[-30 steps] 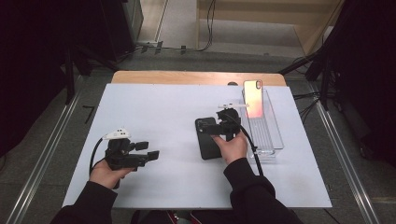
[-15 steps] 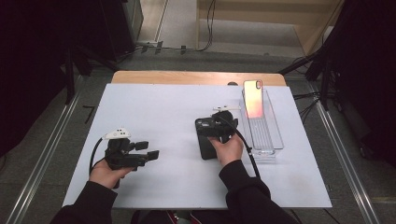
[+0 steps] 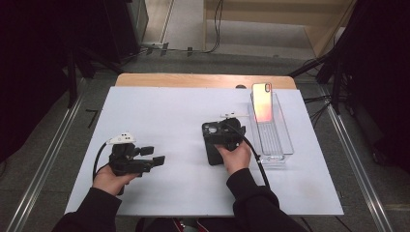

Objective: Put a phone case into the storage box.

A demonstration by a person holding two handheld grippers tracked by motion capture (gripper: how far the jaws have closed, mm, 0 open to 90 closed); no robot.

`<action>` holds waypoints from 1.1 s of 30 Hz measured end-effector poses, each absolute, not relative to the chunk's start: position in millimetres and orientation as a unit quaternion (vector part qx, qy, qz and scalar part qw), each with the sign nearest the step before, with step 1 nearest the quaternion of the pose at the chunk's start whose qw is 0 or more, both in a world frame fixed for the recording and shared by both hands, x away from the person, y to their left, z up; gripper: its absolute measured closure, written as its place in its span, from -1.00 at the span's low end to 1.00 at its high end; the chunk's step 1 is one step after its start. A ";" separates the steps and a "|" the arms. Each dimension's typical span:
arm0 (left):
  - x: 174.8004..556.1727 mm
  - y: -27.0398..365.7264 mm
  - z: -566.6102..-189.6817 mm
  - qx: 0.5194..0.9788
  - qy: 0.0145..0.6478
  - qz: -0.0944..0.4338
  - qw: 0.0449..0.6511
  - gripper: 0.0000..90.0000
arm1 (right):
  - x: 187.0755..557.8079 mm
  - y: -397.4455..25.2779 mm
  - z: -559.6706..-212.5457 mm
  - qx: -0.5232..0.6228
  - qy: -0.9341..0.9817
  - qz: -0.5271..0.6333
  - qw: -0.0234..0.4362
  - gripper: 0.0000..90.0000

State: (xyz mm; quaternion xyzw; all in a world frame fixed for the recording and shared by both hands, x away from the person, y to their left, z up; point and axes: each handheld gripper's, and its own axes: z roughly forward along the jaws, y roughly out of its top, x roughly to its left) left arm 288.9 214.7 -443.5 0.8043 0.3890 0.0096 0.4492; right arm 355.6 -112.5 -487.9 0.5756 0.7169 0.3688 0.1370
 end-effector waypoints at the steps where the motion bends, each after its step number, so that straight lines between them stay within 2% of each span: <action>1: 289.0 214.5 -443.7 0.805 0.388 0.010 0.449 -0.30 | 355.5 -112.3 -489.1 0.575 0.718 0.368 0.137 -1.00; 21: 289.2 214.8 -444.2 0.805 0.389 0.010 0.448 -0.30 | 349.2 -106.3 -513.9 0.590 0.719 0.343 0.133 -1.00; 27: 289.0 214.5 -444.0 0.805 0.388 0.010 0.448 -0.30 | 345.9 -100.1 -516.1 0.585 0.723 0.332 0.155 -1.00; 33: 288.7 215.1 -444.0 0.803 0.390 0.011 0.450 -0.30 | 340.7 -94.4 -519.2 0.585 0.721 0.319 0.191 -0.89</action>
